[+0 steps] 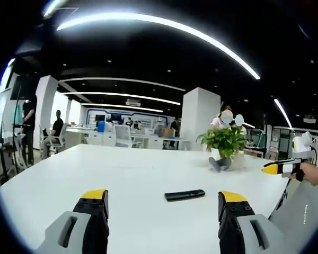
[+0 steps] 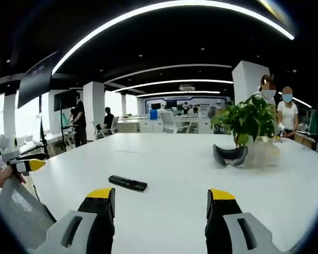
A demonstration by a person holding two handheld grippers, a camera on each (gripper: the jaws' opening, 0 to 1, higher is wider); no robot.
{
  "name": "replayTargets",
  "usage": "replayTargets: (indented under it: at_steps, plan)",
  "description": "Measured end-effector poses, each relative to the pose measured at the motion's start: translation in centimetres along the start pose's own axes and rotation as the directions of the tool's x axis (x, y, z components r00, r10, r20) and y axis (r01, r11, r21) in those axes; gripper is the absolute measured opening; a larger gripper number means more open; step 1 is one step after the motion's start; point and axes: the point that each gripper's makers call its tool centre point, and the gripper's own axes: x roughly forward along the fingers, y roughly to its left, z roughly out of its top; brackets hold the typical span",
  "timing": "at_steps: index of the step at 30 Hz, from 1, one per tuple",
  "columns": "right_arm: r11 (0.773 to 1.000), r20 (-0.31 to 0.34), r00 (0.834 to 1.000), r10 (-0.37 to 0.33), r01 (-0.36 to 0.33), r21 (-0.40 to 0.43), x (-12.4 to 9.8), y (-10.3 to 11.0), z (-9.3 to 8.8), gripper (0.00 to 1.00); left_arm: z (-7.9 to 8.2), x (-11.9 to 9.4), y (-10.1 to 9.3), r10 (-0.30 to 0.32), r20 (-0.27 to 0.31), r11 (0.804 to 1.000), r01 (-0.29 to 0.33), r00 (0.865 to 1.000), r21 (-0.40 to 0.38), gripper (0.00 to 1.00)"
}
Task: Press the specified remote control buttons in sequence, fully releasing each button before pressing the next.
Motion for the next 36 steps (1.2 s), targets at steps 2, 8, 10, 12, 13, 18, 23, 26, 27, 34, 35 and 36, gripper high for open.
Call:
replayTargets:
  at_steps: [2,8,10,12,13,18,23,26,27,34,35,36]
  plan:
    - [1.000,-0.002,1.000,0.003,-0.003,0.001,0.0,0.0,0.0,0.69,-0.1,0.0,0.1,0.006,-0.007,1.000,-0.006,1.000,-0.003,0.87]
    - [1.000,-0.015,1.000,0.010,-0.010,-0.008,0.1,0.2,-0.3,0.69,-0.1,0.0,0.2,0.010,-0.005,1.000,-0.010,1.000,-0.004,0.86]
    - [1.000,-0.013,1.000,0.012,-0.012,-0.006,0.1,0.2,-0.2,0.68,-0.2,0.0,0.2,0.012,-0.008,1.000,-0.012,1.000,-0.001,0.86]
    - [1.000,-0.014,1.000,0.018,-0.018,-0.004,0.1,0.3,-0.3,0.68,0.0,-0.1,0.4,0.019,0.001,1.000,-0.019,1.000,-0.004,0.86]
    - [1.000,-0.018,1.000,0.021,-0.022,-0.006,0.1,0.4,-0.3,0.68,0.0,-0.1,0.4,0.020,0.002,1.000,-0.020,1.000,-0.009,0.87]
    - [0.999,-0.033,0.999,0.020,-0.020,-0.024,0.2,0.5,-0.6,0.68,-0.3,-0.1,0.2,0.009,-0.018,1.000,-0.009,1.000,0.004,0.87]
    - [1.000,-0.038,0.999,0.011,-0.012,-0.027,0.1,0.4,-0.6,0.67,-0.2,-0.1,0.3,0.012,-0.006,1.000,-0.012,1.000,-0.009,0.87]
    - [1.000,-0.042,0.999,0.006,-0.007,-0.030,0.1,0.4,-0.7,0.66,-0.6,0.0,-0.1,-0.005,-0.031,1.000,0.005,1.000,0.003,0.87]
    - [1.000,-0.044,0.999,0.006,-0.007,-0.030,0.1,0.4,-0.7,0.66,-0.7,0.0,-0.1,-0.006,-0.038,1.000,0.006,0.999,0.005,0.87]
    - [0.999,-0.072,0.997,0.028,-0.031,-0.040,0.2,0.9,-1.2,0.67,-1.0,0.0,-0.3,-0.015,-0.055,1.000,0.015,0.998,0.002,0.88]
    - [0.998,-0.071,0.997,0.038,-0.042,-0.048,0.3,1.2,-1.1,0.67,-1.1,0.0,-0.4,-0.019,-0.066,1.000,0.020,0.998,0.010,0.88]
    - [0.998,-0.072,0.997,0.042,-0.045,-0.051,0.3,1.3,-1.1,0.67,-1.2,0.0,-0.5,-0.020,-0.069,1.000,0.021,0.997,0.017,0.88]
